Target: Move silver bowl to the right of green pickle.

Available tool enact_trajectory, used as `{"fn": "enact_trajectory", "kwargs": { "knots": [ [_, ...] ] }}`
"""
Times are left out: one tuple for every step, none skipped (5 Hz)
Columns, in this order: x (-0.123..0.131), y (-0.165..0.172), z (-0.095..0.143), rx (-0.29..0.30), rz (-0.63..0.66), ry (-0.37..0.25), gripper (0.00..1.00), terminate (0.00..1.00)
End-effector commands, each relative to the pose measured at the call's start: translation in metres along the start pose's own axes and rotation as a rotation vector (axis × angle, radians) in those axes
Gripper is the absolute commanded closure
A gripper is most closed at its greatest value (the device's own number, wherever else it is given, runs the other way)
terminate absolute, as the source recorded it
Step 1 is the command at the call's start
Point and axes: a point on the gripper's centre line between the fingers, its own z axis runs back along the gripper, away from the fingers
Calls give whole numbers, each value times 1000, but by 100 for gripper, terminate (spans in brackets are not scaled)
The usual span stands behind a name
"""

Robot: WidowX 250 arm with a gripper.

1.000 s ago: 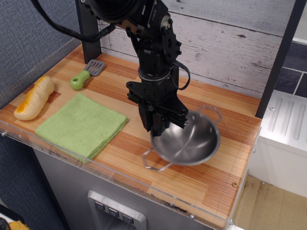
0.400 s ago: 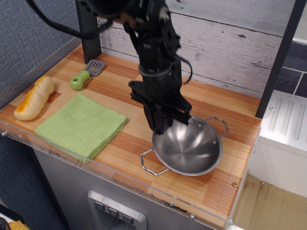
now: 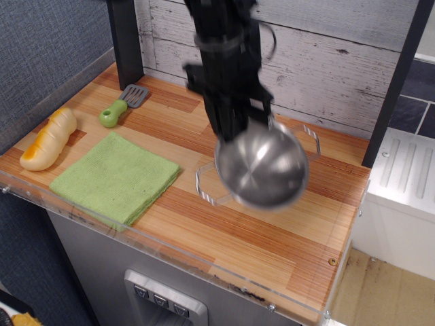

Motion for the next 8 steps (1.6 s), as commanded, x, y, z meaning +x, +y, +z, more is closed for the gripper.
{"fn": "enact_trajectory", "kwargs": {
  "knots": [
    [33,83,14,48,153,-51,100,0],
    [34,123,8,79,211,-38,100,0],
    [27,152,-3,98,252,-15,100,0],
    [19,160,-10,106,279,10,100,0],
    [10,162,-19,105,296,36,100,0],
    [3,167,-31,74,334,65,100,0],
    [-1,168,-38,38,370,94,0,0],
    [0,168,-28,42,351,74,0,0]
  ]
}}
